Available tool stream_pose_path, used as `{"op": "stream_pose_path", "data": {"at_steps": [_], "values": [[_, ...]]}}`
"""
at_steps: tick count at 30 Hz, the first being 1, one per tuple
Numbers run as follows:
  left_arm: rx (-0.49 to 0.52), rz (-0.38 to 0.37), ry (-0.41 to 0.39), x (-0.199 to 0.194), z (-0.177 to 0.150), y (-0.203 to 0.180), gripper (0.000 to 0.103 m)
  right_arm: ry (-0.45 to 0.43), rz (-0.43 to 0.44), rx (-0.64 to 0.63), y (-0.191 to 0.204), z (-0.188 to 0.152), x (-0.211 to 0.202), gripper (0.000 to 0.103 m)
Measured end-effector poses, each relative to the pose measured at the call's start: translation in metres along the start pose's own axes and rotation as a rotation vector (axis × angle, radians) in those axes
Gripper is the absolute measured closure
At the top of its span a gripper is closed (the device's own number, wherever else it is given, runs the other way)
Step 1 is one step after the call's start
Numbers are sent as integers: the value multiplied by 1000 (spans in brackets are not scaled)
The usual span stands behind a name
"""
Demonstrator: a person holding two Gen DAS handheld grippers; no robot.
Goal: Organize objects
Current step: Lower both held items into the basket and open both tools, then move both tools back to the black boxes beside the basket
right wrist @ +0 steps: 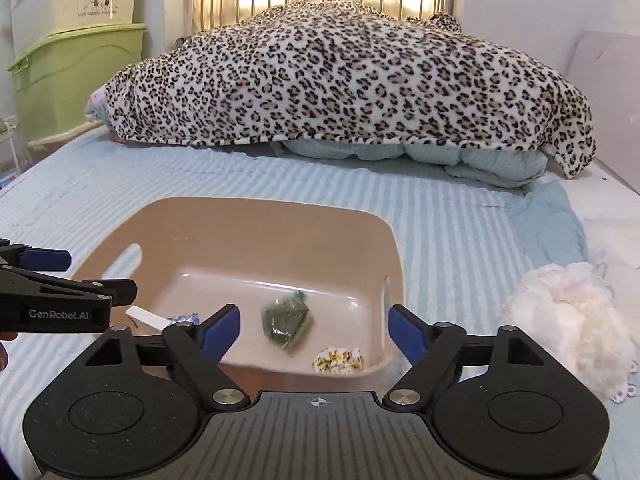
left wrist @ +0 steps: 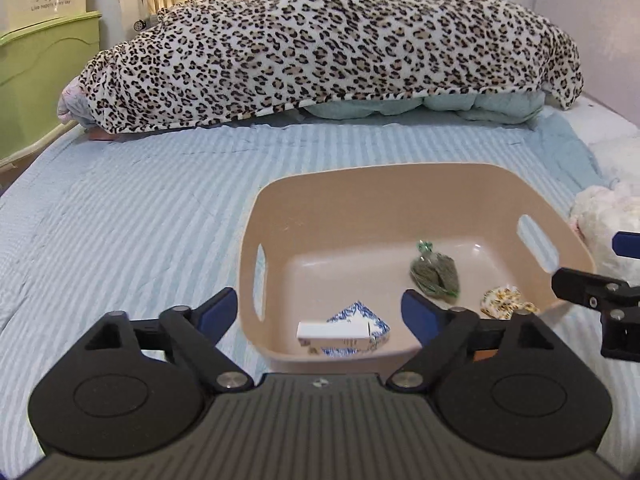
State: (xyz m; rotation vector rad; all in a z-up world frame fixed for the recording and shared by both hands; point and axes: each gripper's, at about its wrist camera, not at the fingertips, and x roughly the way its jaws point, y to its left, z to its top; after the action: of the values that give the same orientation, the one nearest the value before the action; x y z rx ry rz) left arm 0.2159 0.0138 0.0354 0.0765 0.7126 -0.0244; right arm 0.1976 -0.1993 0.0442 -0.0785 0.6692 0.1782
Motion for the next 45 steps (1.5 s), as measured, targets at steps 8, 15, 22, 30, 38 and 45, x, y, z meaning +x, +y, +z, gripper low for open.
{"op": "stream_pose_path", "data": {"at_steps": [8,15,22,30,38,45], "values": [[5,11,12,-29,-30,-2,12,71,-11,-45,6,-32,-26,6],[-3,-30,93,-30,-73,-10,12,185,-17,-25,10,-75,-19,6],[23,-87,156,-17,-101,-27,12,242,-19,5,9,-104,-8,6],[18,-141,241,8,-116,-44,12,276,-24,10,3,-118,1,6],[-7,-122,298,28,-128,-38,12,298,-9,14,1,-122,9,6],[19,-98,286,33,-126,-25,13,310,54,13,13,-123,17,6]]}}
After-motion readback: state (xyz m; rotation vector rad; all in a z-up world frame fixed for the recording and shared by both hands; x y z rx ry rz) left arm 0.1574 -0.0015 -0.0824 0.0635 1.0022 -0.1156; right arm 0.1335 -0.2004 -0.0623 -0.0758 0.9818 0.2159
